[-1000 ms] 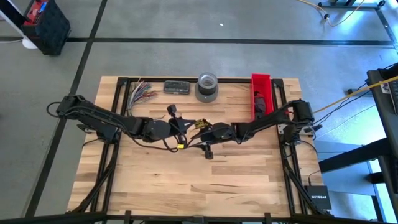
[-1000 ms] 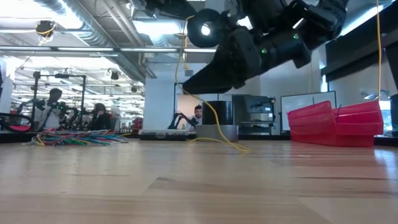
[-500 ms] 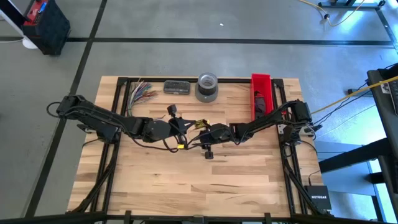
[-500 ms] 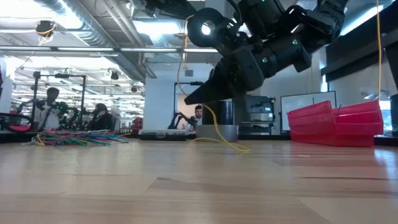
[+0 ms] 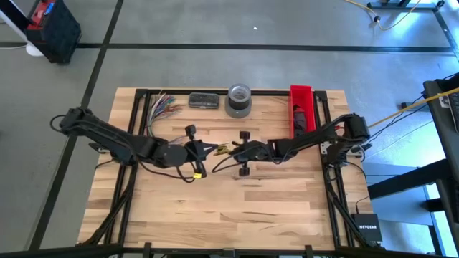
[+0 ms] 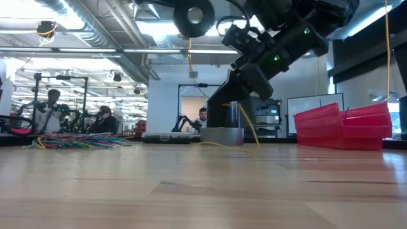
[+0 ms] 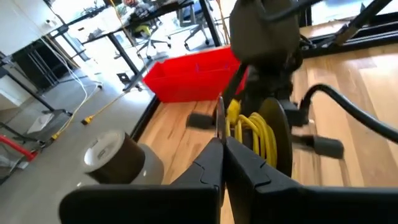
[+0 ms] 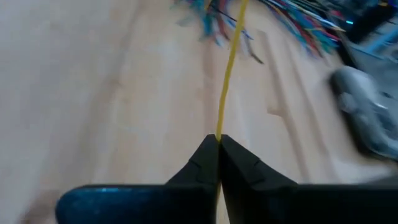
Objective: Coil cords
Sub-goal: Coil the yellow wire into the black spool
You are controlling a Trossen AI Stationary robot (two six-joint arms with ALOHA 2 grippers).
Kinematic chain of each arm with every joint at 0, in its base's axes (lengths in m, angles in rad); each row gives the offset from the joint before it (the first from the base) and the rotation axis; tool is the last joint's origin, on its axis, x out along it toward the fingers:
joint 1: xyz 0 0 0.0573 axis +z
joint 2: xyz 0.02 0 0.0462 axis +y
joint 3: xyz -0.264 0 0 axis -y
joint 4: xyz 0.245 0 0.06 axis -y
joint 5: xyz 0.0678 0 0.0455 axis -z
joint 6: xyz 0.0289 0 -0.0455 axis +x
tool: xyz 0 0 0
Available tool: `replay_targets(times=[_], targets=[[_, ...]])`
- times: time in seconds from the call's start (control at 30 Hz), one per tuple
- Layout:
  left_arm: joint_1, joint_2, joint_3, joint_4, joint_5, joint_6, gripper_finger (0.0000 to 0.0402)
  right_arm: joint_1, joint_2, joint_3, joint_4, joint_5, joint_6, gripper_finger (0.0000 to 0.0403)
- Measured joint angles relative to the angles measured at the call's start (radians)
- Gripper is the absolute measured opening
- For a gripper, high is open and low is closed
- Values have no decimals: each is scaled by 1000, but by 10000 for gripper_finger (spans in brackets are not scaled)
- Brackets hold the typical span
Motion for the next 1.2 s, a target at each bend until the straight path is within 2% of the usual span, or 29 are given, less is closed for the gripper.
replay_targets(times=[0.1,0.27,0.53,0.7,0.93,1.2], targets=[[-5,-14,0,-69,-1,-18,0,0,-33,0,-58,73,0,14],[0,-14,0,-148,-4,-39,0,0,-111,-3,-153,137,6,5],[39,-8,0,-221,-5,-69,0,0,-243,-3,-232,152,76,7],[77,27,0,-217,-5,-70,0,0,-292,-3,-235,69,129,8],[151,101,0,-146,-5,-38,0,1,-295,-4,-181,-73,168,7],[178,185,0,32,18,25,0,1,-279,-4,-60,-110,232,8]])
